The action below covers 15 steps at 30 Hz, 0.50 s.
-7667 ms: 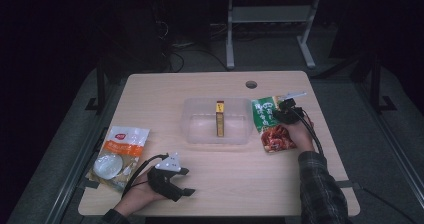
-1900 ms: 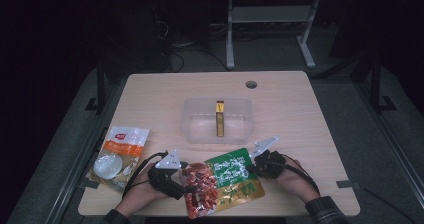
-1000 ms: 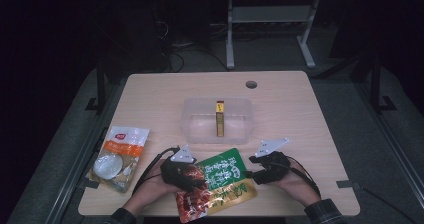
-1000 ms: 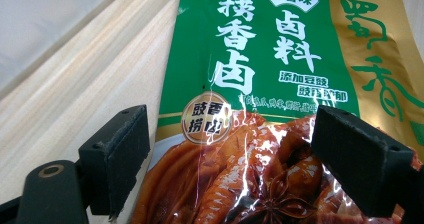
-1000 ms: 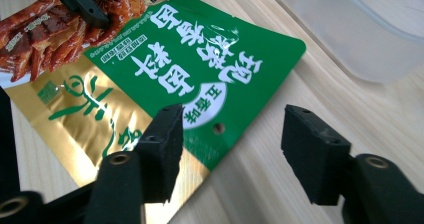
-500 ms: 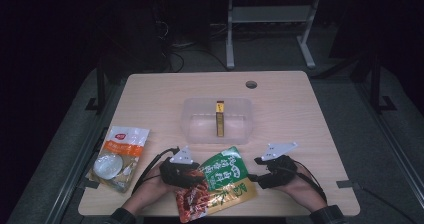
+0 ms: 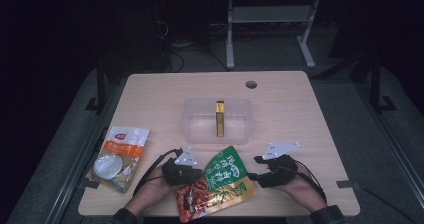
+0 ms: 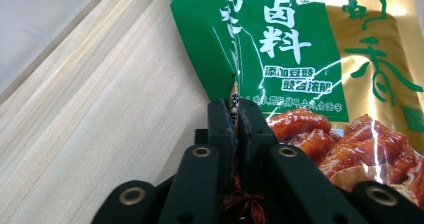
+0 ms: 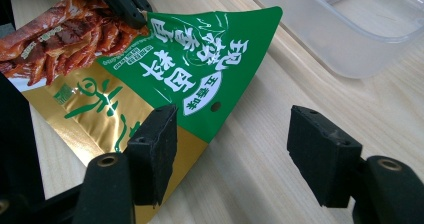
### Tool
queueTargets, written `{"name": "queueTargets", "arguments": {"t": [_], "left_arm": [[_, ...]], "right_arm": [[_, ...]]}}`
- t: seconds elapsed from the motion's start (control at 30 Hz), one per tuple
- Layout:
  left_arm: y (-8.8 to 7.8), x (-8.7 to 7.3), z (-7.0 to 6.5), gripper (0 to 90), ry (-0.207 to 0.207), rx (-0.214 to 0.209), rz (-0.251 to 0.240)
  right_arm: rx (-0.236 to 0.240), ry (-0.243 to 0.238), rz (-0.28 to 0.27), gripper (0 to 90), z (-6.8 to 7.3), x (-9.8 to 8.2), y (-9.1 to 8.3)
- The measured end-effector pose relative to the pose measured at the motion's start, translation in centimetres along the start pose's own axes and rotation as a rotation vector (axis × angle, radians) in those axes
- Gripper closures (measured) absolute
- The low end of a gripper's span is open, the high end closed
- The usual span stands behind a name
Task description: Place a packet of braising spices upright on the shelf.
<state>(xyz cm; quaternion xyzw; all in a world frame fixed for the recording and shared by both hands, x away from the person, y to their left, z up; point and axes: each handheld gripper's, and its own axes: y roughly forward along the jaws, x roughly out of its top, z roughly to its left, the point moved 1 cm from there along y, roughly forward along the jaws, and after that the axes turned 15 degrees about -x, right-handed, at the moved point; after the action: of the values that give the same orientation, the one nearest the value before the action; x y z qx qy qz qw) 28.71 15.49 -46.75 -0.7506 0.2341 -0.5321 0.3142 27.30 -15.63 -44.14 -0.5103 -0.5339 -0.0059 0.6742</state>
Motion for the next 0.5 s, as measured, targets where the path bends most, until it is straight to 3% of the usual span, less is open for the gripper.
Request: {"name": "queueTargets", "arguments": {"t": [0.23, 0.5], "left_arm": [[-0.3, -0.1, 0.0, 89.6, -0.019, -0.02, -0.026], [-1.9, 0.0, 0.3, 89.7, -0.057, -0.051, -0.117]], "right_arm": [[-0.006, 0.017, -0.01, 35.1, -0.3, 0.0, 0.0], [-0.007, 0.052, -0.05, 32.9, -0.9, 0.0, -0.4]]}}
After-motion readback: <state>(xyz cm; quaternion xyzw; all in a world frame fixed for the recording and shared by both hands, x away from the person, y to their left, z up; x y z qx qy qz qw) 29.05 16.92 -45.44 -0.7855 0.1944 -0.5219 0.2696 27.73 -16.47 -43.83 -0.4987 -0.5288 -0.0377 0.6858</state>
